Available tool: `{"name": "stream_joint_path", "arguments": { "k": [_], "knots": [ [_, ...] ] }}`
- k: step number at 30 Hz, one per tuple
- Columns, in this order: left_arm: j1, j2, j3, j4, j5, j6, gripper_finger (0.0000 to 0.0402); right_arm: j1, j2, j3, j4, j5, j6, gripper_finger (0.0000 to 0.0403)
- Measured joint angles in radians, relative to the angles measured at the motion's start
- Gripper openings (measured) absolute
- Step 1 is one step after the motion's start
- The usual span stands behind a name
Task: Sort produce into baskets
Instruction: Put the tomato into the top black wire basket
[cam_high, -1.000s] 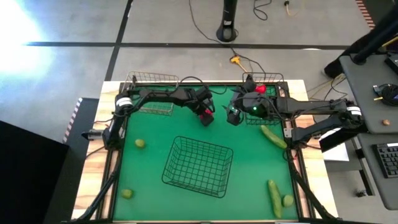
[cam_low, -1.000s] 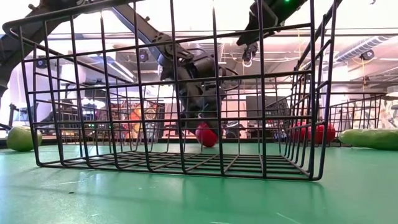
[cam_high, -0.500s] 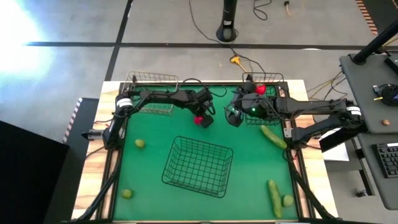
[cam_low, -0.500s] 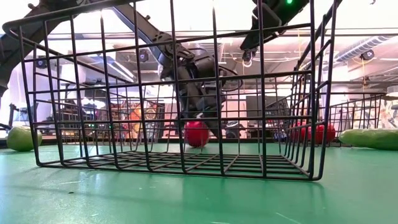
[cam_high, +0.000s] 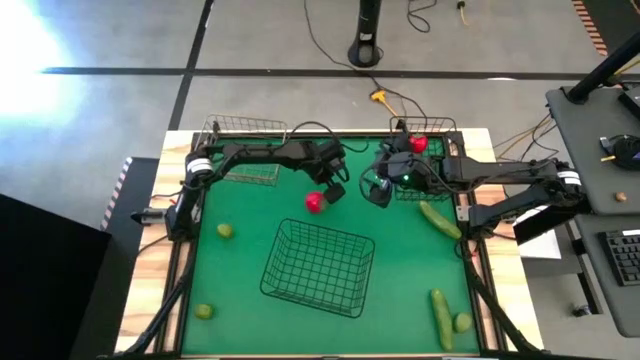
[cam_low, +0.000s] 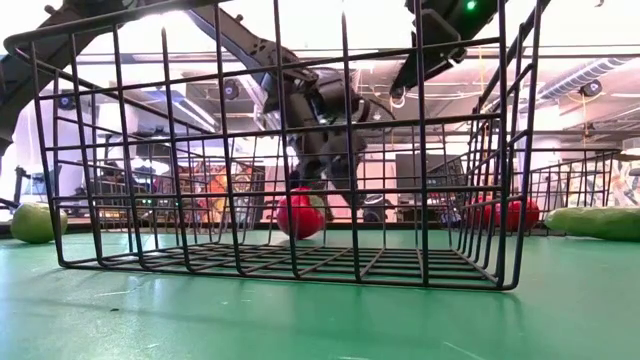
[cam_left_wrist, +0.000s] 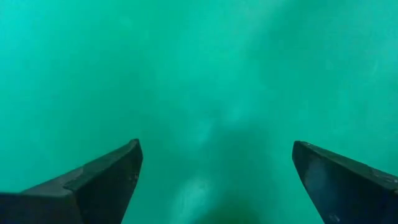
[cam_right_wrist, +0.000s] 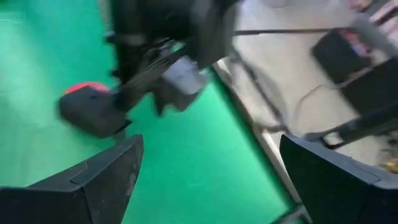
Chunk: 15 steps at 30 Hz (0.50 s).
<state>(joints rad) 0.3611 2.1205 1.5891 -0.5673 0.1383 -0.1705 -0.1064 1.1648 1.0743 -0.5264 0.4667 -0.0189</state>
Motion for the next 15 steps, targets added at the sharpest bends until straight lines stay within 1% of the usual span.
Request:
{"name": "stream_joint_path", "arguments": {
  "k": [2, 5, 7, 9, 15],
  "knots": [
    [0.0, -0.018, 0.016, -0.001, 0.0, 0.019, 0.0396, 0.004, 0.0, 0.0, -0.004, -0.067, 0.012, 0.0368],
    [-0.001, -0.077, 0.019, 0.003, -0.001, 0.04, 0.0396, 0.005, 0.0, 0.0, -0.013, -0.157, 0.037, 0.0368],
    [-0.003, -0.126, 0.011, 0.009, -0.01, 0.048, 0.0396, 0.004, 0.0, -0.001, -0.027, -0.163, 0.046, 0.0368],
    [-0.008, -0.188, -0.011, -0.001, -0.041, 0.055, 0.0396, 0.004, 0.0, -0.001, -0.028, -0.163, 0.045, 0.0368],
    [-0.043, -0.45, -0.132, 0.011, -0.156, 0.063, 0.0396, 0.004, 0.024, -0.001, -0.014, -0.166, 0.076, 0.0368]
  ]
}}
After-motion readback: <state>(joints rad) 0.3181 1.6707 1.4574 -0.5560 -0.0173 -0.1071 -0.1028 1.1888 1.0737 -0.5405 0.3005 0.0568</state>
